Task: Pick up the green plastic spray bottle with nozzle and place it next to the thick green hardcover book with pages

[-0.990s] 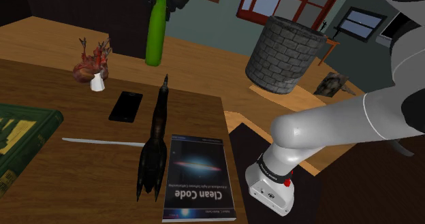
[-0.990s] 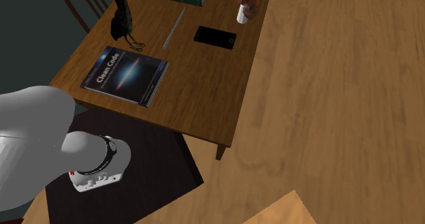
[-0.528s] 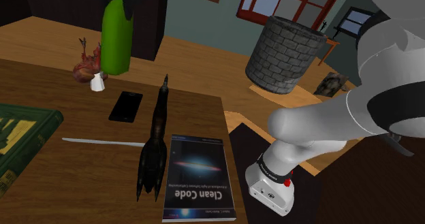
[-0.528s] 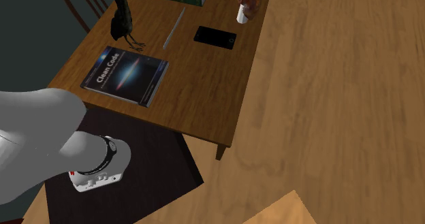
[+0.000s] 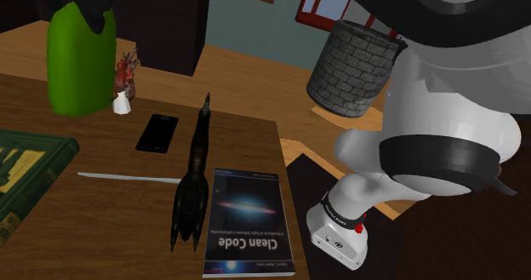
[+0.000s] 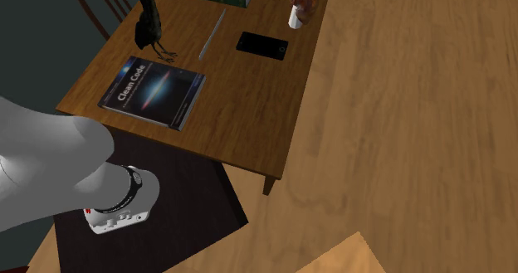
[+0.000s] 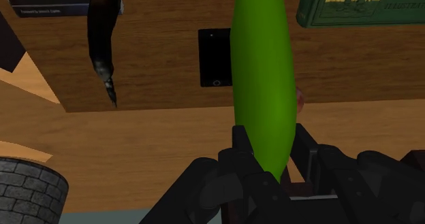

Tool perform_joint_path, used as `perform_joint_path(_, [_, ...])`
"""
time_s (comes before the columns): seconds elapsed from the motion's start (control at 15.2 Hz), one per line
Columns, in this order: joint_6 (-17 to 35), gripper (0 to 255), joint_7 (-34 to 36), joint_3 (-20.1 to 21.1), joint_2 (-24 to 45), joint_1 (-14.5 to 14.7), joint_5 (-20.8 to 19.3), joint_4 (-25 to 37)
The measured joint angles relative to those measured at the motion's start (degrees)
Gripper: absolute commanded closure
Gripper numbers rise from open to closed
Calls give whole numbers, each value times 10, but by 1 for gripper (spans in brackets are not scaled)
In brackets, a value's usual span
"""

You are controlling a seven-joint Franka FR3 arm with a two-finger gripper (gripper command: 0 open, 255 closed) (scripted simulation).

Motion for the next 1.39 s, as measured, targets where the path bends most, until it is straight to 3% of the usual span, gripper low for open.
perform_joint_path(0.79, [116,255,32,-36,19,115,-22,-184])
perform_joint_path(1.39, [187,255,51,-45,17,160,-22,-279])
